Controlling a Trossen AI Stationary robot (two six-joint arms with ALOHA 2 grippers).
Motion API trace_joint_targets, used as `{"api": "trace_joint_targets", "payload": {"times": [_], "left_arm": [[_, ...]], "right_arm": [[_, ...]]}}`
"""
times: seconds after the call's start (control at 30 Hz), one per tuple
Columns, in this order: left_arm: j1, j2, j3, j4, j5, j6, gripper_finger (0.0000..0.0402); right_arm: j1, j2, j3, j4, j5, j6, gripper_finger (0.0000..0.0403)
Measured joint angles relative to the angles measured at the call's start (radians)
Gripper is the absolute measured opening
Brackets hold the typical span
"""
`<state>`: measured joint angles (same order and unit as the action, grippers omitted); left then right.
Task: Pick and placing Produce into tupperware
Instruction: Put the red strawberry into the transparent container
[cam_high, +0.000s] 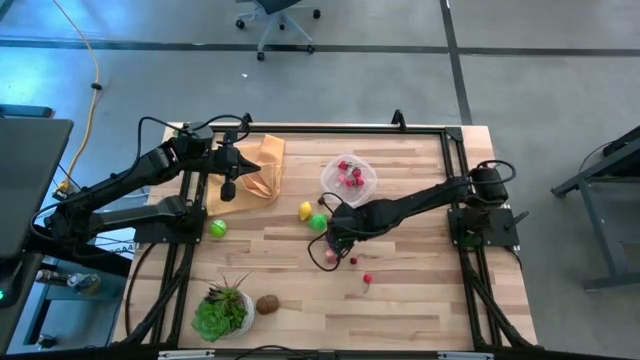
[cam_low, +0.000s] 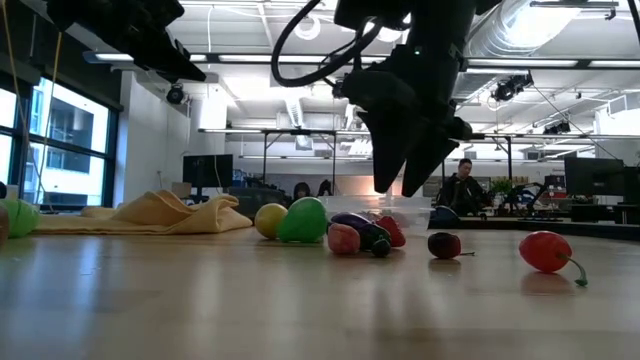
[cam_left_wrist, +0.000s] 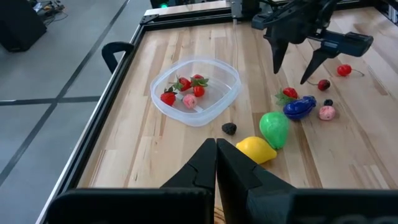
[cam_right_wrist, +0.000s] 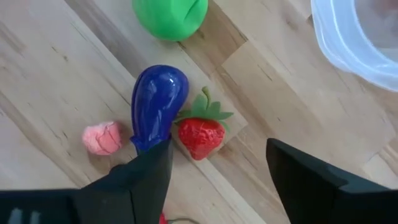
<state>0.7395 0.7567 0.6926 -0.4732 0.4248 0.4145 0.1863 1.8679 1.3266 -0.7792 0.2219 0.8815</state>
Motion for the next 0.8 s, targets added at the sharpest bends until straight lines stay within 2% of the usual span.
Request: {"api": "trace_joint_targets", "payload": {"times": [0.13,0.33,0.8], "left_arm": [[0.000,0.000,0.000,0.000,0.000,0.000,0.0003],[0.000,0.000,0.000,0.000,0.000,0.000,0.0003],[0.000,0.000,0.000,0.000,0.000,0.000,0.0003]], "right_arm": [[0.014,0.007,0.000,0.004,0.033,0.000,0.0259],[0.018,0.061,0.000,0.024,0.019,-0.025,0.0259],[0.017,0.086,0.000,0.037,0.041,-0.022,0.0259]]}}
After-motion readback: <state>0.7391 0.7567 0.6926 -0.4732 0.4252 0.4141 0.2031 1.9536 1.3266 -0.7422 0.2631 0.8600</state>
